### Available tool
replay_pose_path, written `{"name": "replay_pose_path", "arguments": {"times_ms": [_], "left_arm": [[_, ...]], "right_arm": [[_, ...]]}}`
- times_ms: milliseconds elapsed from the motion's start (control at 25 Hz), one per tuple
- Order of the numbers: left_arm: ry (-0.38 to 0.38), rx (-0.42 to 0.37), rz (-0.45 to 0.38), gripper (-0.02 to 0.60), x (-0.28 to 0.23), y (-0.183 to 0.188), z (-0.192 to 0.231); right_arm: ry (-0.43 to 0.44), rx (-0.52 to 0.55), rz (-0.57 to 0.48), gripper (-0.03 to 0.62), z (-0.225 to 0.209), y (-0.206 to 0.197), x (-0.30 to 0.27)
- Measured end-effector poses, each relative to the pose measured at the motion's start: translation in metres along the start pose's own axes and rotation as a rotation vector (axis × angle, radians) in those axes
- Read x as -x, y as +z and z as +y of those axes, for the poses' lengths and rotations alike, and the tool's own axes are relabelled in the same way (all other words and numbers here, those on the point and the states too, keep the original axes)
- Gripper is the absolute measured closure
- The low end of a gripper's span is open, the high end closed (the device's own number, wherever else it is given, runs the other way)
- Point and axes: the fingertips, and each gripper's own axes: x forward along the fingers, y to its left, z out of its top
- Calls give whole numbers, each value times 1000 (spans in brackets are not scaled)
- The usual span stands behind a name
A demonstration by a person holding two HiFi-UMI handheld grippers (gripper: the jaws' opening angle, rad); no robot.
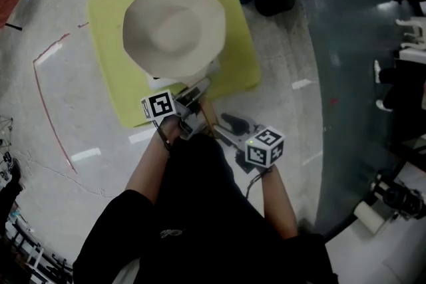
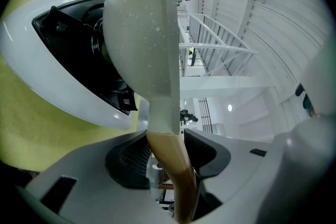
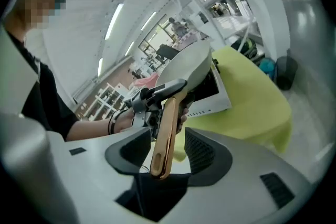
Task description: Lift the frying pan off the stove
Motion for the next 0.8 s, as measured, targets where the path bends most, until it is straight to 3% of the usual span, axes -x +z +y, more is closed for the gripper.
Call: {"name": "replay_pose_path", "arguments": {"times_ms": [160,800], "left_arm": [[6,-1,9,348,-1,-1,0],[14,-9,42,348,2,-2,2]], "right_arm": [[84,-121,-19,379,-6,-3,-12],[202,-161,39,410,7,-4,-53]]}}
